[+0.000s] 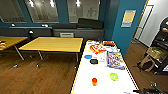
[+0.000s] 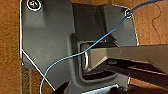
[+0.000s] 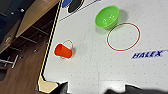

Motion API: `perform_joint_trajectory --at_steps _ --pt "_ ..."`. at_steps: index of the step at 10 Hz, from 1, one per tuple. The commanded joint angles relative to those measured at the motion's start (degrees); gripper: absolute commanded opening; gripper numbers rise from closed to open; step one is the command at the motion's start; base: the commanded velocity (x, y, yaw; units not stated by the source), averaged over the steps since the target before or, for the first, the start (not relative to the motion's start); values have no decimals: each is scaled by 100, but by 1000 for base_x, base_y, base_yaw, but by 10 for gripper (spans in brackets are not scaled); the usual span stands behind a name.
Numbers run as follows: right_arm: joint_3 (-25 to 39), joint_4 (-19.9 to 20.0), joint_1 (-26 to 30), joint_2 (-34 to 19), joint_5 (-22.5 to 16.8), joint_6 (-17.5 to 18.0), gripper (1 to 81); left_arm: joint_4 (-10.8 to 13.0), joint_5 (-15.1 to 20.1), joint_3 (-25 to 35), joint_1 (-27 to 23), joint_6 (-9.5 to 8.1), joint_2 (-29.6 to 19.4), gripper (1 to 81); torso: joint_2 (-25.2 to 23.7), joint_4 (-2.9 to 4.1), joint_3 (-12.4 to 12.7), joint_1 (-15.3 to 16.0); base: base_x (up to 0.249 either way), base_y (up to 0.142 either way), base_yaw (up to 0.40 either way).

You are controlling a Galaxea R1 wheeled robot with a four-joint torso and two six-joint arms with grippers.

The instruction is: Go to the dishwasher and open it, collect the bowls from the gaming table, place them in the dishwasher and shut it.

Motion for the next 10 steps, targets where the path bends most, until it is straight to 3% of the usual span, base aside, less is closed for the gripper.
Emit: perform_joint_trajectory --at_steps 1,2,3,5,9,10 --pt "-1054 361 1232 34 -714 20 811 -33 342 39 -187 2 -3 811 0 0 0 0 0 0 0" --pt "-1378 526 1258 208 -705 193 811 -43 351 39 -214 2 5 811 0 0 -2 0 0 0 0" --pt "-1756 755 1206 384 -644 596 811 -43 351 39 -231 2 31 811 0 0 -2 0 0 0 0" --pt "-2371 800 1258 771 -582 1205 811 -43 369 39 -249 2 67 811 2 0 -5 0 0 0 0" --pt "-3383 835 1689 1500 -696 1224 811 -68 377 21 -283 2 67 811 2 0 -7 2 0 0 0" --pt "-3524 835 1733 1650 -696 1224 811 -95 377 21 -292 2 67 811 5 0 -213 2 0 0 0"
